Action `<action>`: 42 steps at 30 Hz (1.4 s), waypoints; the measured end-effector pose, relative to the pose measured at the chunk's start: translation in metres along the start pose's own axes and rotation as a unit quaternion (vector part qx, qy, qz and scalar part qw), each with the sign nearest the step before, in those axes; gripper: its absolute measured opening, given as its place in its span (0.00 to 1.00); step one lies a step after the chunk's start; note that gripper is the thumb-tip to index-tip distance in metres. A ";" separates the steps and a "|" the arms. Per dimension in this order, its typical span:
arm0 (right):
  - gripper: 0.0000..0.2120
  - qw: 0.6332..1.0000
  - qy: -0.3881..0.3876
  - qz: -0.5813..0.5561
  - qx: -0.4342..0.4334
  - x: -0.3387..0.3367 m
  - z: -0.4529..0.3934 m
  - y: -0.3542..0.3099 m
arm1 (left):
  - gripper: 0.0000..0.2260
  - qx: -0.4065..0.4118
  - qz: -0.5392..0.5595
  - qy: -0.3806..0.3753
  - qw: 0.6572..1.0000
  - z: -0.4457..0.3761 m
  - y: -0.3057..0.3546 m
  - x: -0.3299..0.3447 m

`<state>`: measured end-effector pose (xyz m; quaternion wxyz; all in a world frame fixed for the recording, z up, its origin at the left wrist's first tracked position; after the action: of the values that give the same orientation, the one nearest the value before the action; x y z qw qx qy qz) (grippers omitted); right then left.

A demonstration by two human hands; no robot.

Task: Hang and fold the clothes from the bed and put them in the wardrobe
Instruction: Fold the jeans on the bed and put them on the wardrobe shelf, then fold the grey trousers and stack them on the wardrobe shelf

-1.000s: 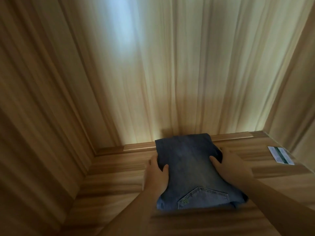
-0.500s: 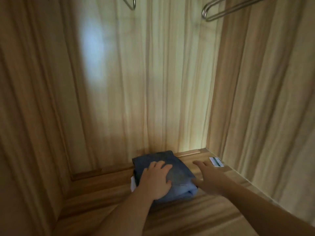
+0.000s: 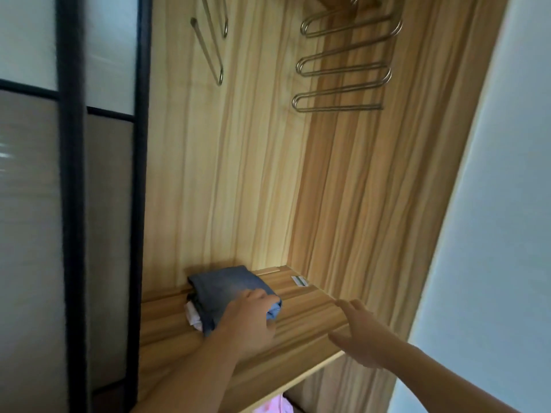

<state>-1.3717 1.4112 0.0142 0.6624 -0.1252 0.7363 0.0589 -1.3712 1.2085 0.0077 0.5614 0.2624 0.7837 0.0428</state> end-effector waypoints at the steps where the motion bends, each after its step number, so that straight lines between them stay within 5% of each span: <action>1: 0.37 1.000 0.001 -0.004 0.008 -0.005 0.014 0.004 | 0.22 0.007 0.007 0.001 1.000 0.006 0.010 0.000; 7: 0.33 0.997 0.038 -0.038 0.064 -0.025 0.113 0.050 | 0.24 0.036 0.061 -0.005 0.997 0.046 0.091 0.013; 14: 0.32 0.975 0.034 -0.023 0.221 -0.020 0.285 0.133 | 0.24 0.140 0.127 -0.130 0.973 0.098 0.229 0.070; 22: 0.31 0.903 0.048 0.052 0.424 -0.038 0.501 0.152 | 0.25 0.317 0.137 -0.207 0.915 0.175 0.379 0.115; 31: 0.30 0.750 0.066 0.016 0.658 0.018 0.728 0.013 | 0.25 0.486 0.162 -0.326 0.795 0.387 0.458 0.156; 42: 0.28 0.579 0.093 0.031 0.809 0.001 0.975 -0.212 | 0.24 0.631 0.205 -0.379 0.645 0.662 0.523 0.042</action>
<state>-0.3793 1.4540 -0.0831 0.4147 0.4807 0.5398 -0.5527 -0.5935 1.5265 -0.0815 0.4845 0.7006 0.2657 -0.4514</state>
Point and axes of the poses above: each hand's wrist, its own z-axis away from the middle knuckle, its own x-axis out of the palm, y = z × x, the point moved 10 cm from there along -z, towards the middle knuckle, and after that the axes turned 8 degrees about z, right-handed, at the moved point
